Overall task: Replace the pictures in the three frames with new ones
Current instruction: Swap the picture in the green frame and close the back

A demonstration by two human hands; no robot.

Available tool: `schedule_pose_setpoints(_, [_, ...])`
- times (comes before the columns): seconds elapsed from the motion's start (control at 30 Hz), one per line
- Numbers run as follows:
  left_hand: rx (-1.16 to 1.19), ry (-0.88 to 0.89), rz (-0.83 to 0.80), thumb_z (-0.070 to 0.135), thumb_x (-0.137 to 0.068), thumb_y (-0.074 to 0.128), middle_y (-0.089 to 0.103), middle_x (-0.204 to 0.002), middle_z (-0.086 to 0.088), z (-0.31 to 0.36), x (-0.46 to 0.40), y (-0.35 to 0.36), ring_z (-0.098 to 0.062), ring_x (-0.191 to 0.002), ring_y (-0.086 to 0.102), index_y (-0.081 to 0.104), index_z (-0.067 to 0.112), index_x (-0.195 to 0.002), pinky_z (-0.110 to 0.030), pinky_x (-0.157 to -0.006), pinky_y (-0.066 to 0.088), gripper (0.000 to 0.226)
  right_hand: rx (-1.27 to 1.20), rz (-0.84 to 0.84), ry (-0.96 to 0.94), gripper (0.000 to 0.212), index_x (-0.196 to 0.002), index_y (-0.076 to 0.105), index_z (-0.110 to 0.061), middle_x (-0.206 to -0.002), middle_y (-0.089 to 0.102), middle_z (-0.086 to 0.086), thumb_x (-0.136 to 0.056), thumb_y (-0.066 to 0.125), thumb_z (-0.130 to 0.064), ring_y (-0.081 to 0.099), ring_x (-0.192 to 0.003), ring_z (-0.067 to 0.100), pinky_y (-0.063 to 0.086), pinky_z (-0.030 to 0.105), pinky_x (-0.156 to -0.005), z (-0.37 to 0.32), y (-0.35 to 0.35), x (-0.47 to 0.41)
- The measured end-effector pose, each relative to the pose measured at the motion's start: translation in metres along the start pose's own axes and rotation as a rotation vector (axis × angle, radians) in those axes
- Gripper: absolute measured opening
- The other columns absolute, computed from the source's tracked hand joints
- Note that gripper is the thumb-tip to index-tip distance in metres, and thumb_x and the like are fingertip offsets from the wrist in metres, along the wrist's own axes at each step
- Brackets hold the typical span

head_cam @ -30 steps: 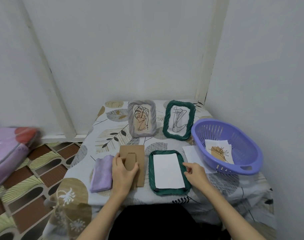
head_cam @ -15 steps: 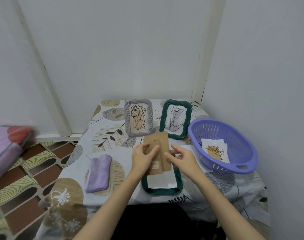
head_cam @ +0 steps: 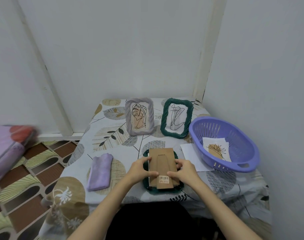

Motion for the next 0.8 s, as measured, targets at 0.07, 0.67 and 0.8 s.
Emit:
schedule_pose_setpoints(0.07, [-0.002, 0.000, 0.004, 0.025, -0.068, 0.080, 0.044, -0.143, -0.005, -0.001, 0.000, -0.001, -0.017, -0.132, 0.039, 0.040, 0.011, -0.138, -0.027, -0.109, 0.029, 0.081, 0.004, -0.004, -0.013, 0.053, -0.121, 0.058, -0.011, -0.085, 0.054, 0.000, -0.071, 0.076, -0.016, 0.051, -0.082, 0.014, 0.036, 0.015, -0.057, -0.001, 0.004, -0.003])
schedule_pose_setpoints(0.67, [-0.042, 0.020, -0.009, 0.013, -0.064, 0.082, 0.043, -0.143, -0.005, -0.007, 0.002, -0.002, -0.017, -0.132, 0.038, 0.036, 0.011, -0.140, -0.023, -0.107, 0.028, 0.088, 0.126, -0.209, -0.051, 0.065, -0.133, 0.047, -0.011, -0.101, 0.052, 0.000, -0.073, 0.069, 0.003, 0.046, -0.072, 0.011, 0.042, 0.024, -0.075, 0.003, 0.007, -0.012])
schedule_pose_setpoints(0.8, [-0.044, 0.028, -0.014, 0.011, -0.065, 0.082, 0.041, -0.144, -0.004, -0.006, 0.002, -0.001, -0.017, -0.133, 0.037, 0.035, 0.011, -0.141, -0.024, -0.109, 0.027, 0.089, 0.174, -0.192, -0.059, 0.081, -0.140, 0.037, -0.012, -0.120, 0.053, 0.003, -0.070, 0.075, -0.003, 0.047, -0.084, 0.012, 0.038, 0.020, -0.074, 0.010, 0.008, -0.012])
Point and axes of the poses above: each hand's wrist, its own x-axis away from the middle knuckle, its own y-axis out of the palm, z = x × y, the point moved 8 cm from there along -x, towards the middle knuckle
